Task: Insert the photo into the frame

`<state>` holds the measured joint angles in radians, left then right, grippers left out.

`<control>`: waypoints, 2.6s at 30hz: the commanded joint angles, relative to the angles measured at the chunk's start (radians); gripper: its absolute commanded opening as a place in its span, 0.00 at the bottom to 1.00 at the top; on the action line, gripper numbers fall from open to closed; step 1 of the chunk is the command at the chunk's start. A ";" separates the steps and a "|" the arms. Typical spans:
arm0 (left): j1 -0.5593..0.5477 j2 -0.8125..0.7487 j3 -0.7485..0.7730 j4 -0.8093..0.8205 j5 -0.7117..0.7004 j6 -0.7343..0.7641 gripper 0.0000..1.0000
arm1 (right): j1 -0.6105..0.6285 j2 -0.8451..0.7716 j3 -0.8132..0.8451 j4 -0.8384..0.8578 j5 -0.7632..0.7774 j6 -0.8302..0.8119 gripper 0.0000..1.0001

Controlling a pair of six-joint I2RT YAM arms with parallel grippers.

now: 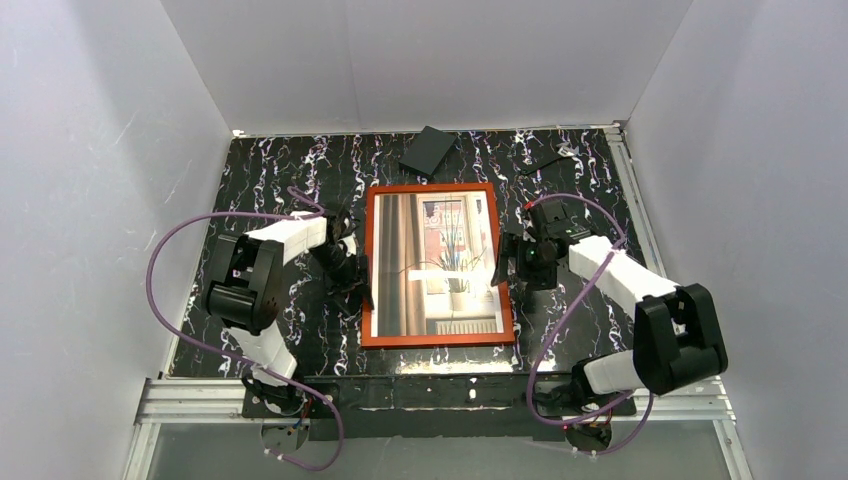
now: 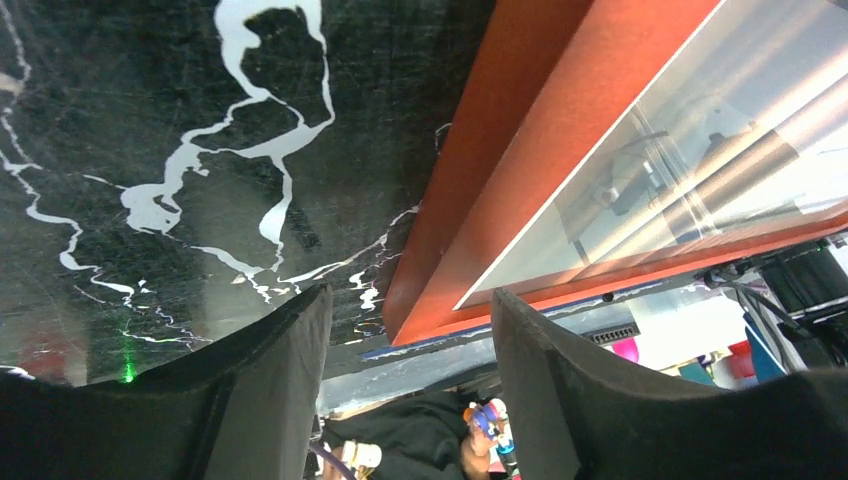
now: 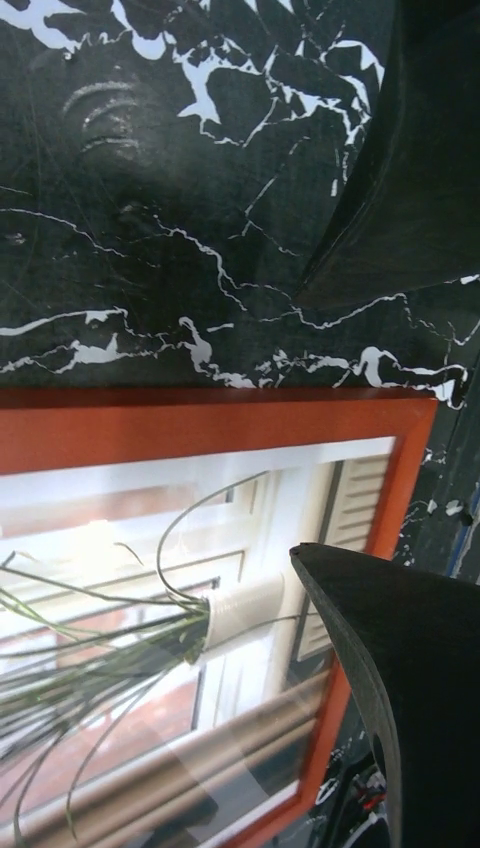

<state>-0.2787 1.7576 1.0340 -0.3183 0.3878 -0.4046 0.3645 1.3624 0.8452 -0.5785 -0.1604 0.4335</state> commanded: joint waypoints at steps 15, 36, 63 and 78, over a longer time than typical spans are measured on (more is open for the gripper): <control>-0.005 -0.055 -0.066 0.023 0.016 -0.005 0.63 | -0.006 0.086 -0.103 0.202 -0.127 0.017 0.67; 0.021 -0.792 -0.222 0.142 -0.226 0.069 0.98 | -0.166 -0.359 -0.108 0.126 -0.120 0.001 0.98; 0.277 -0.878 -0.729 0.780 -0.607 0.361 0.98 | -0.527 -0.681 -0.591 0.715 0.264 -0.147 0.96; 0.259 -0.255 -0.904 1.669 -0.603 0.341 0.99 | -0.524 -0.473 -0.757 1.354 0.228 -0.241 0.98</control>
<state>-0.0093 1.2835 0.2062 1.1793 -0.1993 -0.1123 -0.1623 0.7822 0.0723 0.4831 0.0498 0.2249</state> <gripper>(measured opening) 0.965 0.983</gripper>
